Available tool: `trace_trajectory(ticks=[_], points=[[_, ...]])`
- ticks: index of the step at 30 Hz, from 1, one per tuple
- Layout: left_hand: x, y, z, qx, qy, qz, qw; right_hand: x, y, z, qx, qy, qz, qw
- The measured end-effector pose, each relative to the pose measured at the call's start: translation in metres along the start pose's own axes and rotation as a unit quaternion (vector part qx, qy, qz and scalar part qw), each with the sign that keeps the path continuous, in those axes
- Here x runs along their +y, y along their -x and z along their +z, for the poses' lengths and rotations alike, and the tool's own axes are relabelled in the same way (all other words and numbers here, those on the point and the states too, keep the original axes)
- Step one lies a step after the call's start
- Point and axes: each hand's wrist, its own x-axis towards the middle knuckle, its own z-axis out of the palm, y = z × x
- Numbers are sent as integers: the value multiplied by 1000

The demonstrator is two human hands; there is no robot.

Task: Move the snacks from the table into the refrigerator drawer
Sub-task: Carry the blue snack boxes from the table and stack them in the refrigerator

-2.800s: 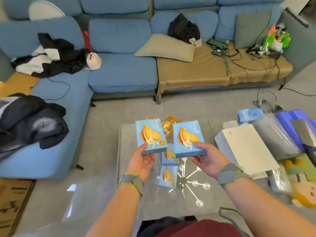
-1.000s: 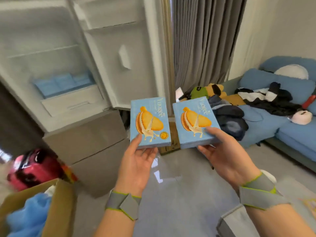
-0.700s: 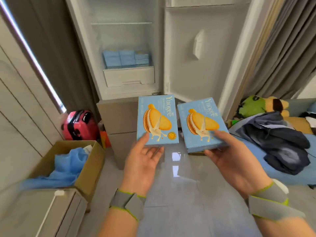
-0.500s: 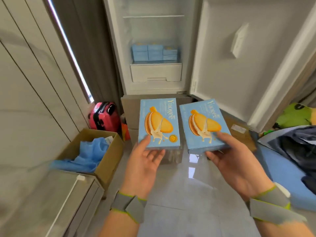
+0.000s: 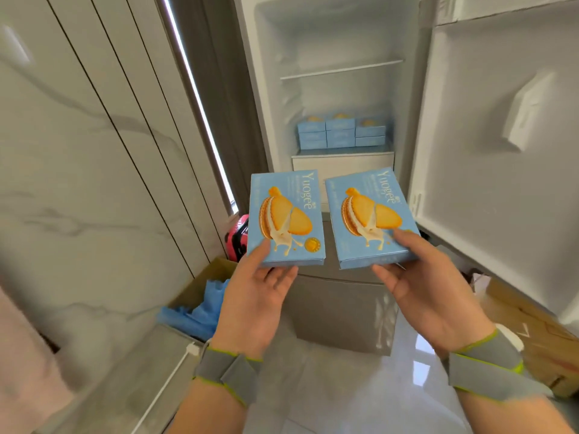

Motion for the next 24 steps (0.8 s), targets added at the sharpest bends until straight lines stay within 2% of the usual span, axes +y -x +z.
trace_trajectory(ticks=[8,13,16,24], points=[[10,-49,-15,72,6,33,997,19,-78,19,-30,11,54,998],[24,-97,-28,81,12,36,996,33,-122,40,-23,30,52,998],[40,-144,-41,82,25,19,996,45,-163,62,-9,50,47,998],[78,-251,-51,19,31,2,999,50,-241,107,20,90,-6,996]])
